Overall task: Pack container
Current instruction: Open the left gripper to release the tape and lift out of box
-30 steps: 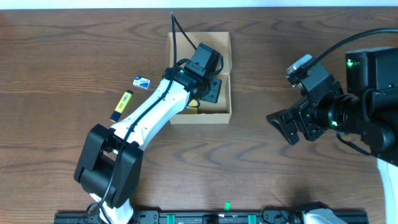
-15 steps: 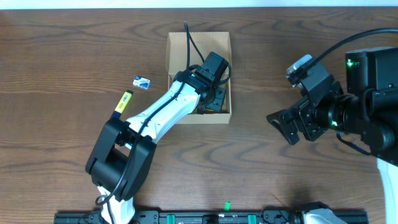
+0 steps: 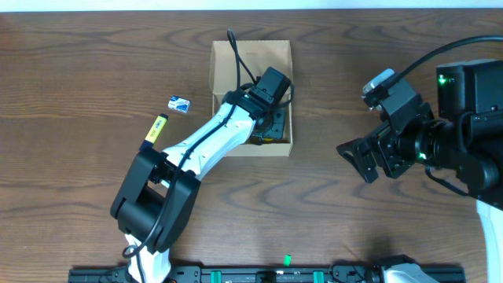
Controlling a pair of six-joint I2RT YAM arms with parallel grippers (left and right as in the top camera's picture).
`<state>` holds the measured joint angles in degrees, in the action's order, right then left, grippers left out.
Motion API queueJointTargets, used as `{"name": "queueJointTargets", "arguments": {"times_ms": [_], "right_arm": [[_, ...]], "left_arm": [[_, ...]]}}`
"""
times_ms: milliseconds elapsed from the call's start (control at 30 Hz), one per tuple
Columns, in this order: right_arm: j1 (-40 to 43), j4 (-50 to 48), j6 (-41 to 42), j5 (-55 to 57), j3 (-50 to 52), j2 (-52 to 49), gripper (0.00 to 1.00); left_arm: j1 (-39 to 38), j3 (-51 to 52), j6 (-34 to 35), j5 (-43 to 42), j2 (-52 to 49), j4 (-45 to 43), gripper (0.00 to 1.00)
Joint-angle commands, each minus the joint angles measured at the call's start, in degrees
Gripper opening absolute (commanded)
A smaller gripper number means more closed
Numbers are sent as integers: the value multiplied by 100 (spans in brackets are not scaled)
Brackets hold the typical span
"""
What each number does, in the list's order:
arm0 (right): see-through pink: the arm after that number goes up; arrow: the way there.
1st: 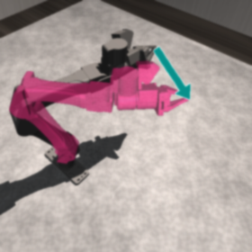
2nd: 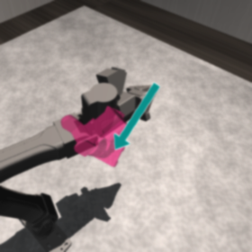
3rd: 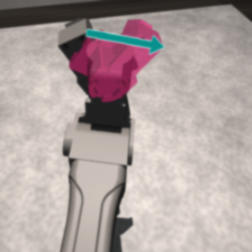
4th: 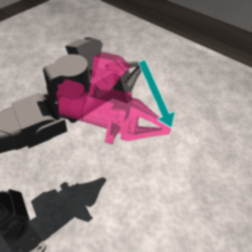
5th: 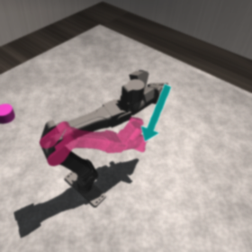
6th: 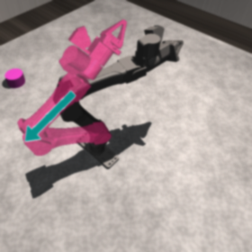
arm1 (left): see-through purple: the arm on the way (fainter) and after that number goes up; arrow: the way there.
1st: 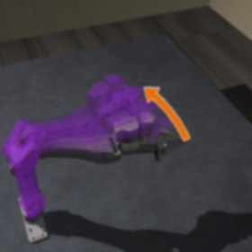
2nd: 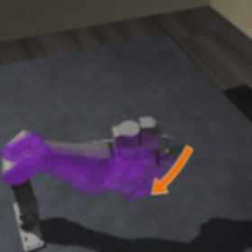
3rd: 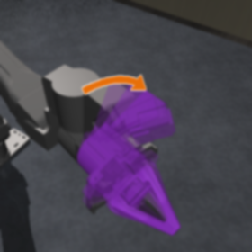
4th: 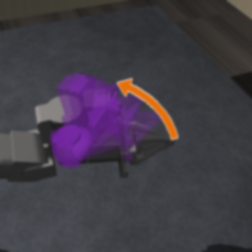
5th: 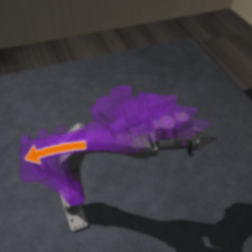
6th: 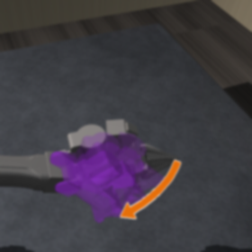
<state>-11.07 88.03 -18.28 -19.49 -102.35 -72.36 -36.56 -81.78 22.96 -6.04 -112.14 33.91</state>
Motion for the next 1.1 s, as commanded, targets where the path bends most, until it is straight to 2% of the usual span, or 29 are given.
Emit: {"name": "queueJointTargets", "arguments": {"times_ms": [0,367,400,433,567,700,767,900,1067], "right_arm": [[-22,7,-63,15,-9,2,99],[-22,7,-63,15,-9,2,99],[-22,7,-63,15,-7,2,99],[-22,7,-63,15,-9,2,99],[-22,7,-63,15,-9,2,99],[-22,7,-63,15,-7,2,99],[-22,7,-63,15,-9,2,99],[-22,7,-63,15,-9,2,99],[-22,7,-63,15,-9,2,99]], "left_arm": [[-136,31,105,15,-98,-7,6],[-177,31,131,72,-101,-101,7],[-177,31,131,72,-101,-98,14],[-177,31,131,70,-101,-98,27],[-177,31,131,66,-101,-94,40],[-177,31,129,46,-101,-92,47],[-177,31,129,46,-101,-79,61],[-177,31,127,46,-101,-72,69],[-177,31,127,46,-101,-68,69]]}}
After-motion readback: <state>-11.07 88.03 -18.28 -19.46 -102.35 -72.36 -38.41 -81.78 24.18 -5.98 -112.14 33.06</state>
